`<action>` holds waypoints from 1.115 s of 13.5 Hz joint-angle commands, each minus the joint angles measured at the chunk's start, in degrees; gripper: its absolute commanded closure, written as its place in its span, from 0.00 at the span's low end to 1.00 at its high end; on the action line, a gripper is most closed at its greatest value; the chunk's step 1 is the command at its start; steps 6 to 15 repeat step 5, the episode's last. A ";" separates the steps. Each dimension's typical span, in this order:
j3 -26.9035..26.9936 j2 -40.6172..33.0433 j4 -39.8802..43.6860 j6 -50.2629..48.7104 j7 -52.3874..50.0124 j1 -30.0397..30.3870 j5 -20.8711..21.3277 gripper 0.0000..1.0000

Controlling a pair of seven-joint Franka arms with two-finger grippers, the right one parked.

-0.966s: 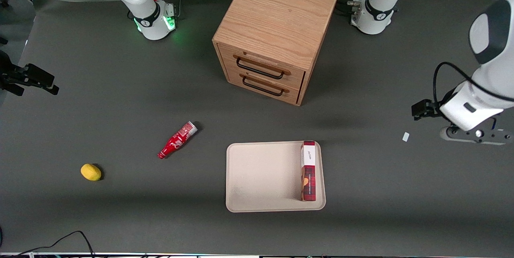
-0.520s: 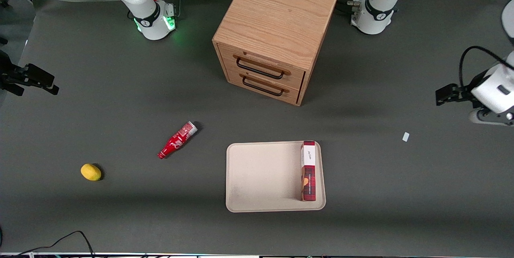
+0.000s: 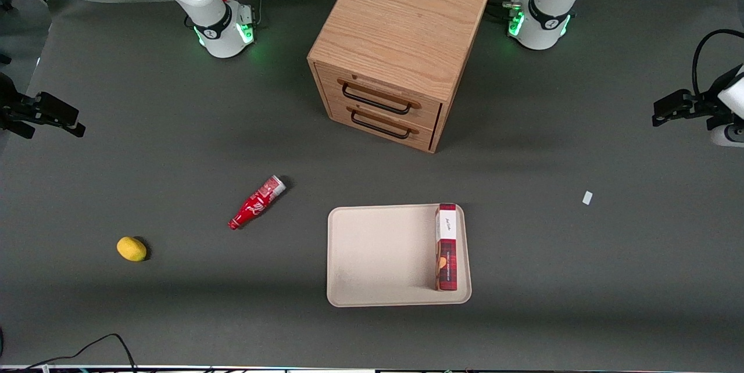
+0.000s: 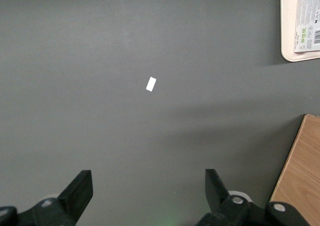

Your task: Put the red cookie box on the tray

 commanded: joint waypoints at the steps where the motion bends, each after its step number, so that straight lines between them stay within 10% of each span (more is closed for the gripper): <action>1: -0.25 1.33 3.36 -3.04 -1.64 -0.04 1.18 0.00; 15: -0.87 1.33 3.36 -3.22 -1.99 -0.13 1.18 0.00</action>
